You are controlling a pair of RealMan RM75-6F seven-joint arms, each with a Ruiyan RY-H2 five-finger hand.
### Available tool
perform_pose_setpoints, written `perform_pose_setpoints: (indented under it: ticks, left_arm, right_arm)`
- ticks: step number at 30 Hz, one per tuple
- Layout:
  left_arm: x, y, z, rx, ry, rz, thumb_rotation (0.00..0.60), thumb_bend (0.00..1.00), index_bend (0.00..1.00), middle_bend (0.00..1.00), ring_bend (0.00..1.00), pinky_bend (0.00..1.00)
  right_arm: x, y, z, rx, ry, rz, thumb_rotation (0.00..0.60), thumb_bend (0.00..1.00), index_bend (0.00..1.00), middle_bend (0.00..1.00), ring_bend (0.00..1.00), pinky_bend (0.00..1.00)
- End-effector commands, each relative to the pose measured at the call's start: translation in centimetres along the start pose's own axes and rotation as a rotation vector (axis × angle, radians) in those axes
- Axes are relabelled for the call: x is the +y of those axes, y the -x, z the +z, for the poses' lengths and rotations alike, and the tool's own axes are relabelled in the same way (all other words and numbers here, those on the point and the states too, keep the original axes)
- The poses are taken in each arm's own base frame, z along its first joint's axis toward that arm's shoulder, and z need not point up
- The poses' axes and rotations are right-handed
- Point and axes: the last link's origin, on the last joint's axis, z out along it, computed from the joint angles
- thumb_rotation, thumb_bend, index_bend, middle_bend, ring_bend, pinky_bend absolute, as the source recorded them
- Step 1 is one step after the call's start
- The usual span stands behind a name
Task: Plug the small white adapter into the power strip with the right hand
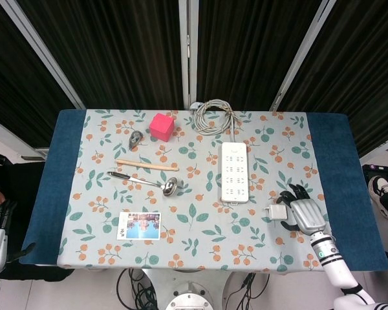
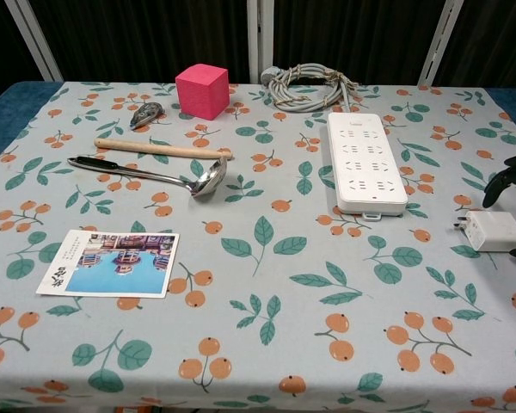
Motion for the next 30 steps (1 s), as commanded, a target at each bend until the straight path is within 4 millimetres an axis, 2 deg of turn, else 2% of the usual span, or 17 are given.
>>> perform_pose_setpoints:
  ticks: [1, 24, 27, 30]
  left_arm:
    - [0.0, 0.0, 0.0, 0.000, 0.001, -0.001, 0.600, 0.05, 0.06, 0.00, 0.00, 0.00]
    - [-0.1, 0.3, -0.1, -0.004, -0.005, -0.005, 0.600, 0.05, 0.06, 0.00, 0.00, 0.00]
    - [-0.2, 0.3, -0.1, -0.004, -0.005, -0.006, 0.600, 0.05, 0.06, 0.00, 0.00, 0.00]
    - [-0.2, 0.4, -0.1, -0.004, -0.007, -0.007, 0.600, 0.05, 0.06, 0.00, 0.00, 0.00]
  right_arm:
    - [-0.1, -0.1, -0.3, 0.004, -0.008, -0.010, 0.600, 0.11, 0.36, 0.23, 0.00, 0.00]
    - [0.3, 0.8, 0.0, -0.042, 0.010, -0.024, 0.600, 0.12, 0.41, 0.25, 0.00, 0.00]
    - [0.2, 0.9, 0.1, -0.046, 0.009, -0.023, 0.600, 0.14, 0.42, 0.25, 0.00, 0.00]
    - [0.1, 1.0, 0.2, -0.049, 0.007, -0.019, 0.600, 0.22, 0.43, 0.26, 0.00, 0.00]
